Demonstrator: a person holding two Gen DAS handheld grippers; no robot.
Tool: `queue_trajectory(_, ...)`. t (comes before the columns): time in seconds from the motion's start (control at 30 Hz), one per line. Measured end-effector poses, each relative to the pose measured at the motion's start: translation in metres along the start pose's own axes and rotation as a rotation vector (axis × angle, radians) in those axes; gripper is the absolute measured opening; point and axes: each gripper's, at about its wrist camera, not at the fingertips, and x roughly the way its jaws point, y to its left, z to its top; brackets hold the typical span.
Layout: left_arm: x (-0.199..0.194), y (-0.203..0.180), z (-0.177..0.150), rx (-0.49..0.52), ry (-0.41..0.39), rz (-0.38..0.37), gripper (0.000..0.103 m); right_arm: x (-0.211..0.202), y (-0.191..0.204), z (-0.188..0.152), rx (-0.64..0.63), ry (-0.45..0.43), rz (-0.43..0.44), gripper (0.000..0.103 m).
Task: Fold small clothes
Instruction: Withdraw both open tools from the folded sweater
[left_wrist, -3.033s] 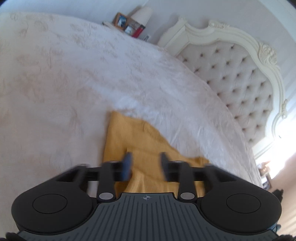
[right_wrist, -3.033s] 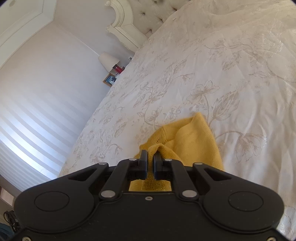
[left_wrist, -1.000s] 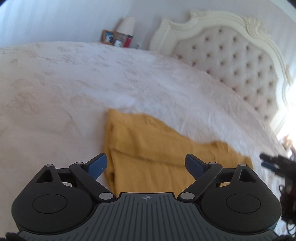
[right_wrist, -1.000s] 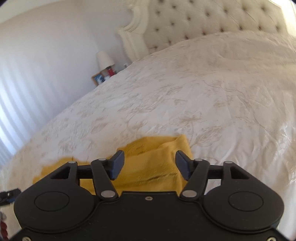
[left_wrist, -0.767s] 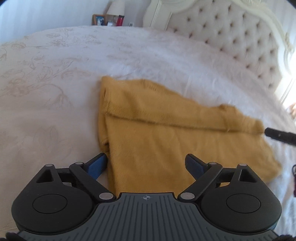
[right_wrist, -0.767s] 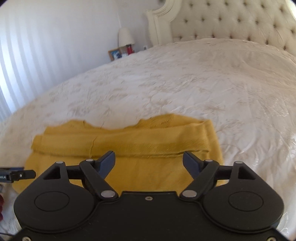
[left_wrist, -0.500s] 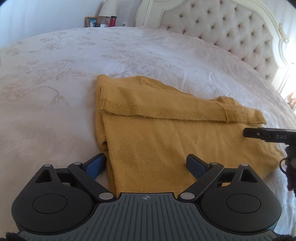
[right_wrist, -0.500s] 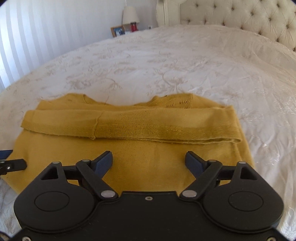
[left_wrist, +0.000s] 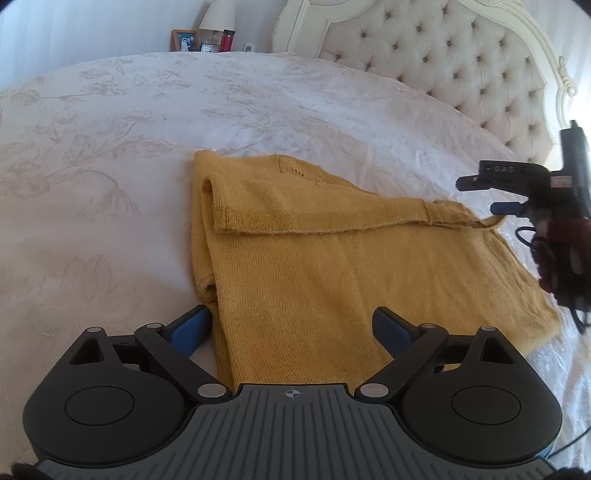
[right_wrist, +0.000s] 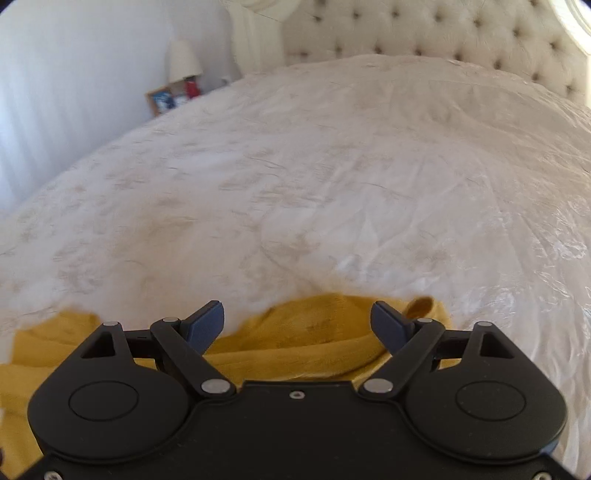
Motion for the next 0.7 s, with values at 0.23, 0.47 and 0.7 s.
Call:
queue_trajectory(0.23,-0.019,0.011,0.011,-0.006,-0.115,0.106,0.095,-0.032,0.072,-0.040,-0.218,0.052,0.218,0.092)
queue_trajectory(0.47,-0.035,0.029,0.018,-0.049,-0.203,0.245,0.095,-0.015,0.143,-0.075,-0.391,0.127,0.288,0.092)
queue_trajectory(0.7,-0.037,0.043,0.020,-0.112,-0.209,0.251,0.095,0.024,0.184,-0.058,-0.429,0.136,0.268,0.096)
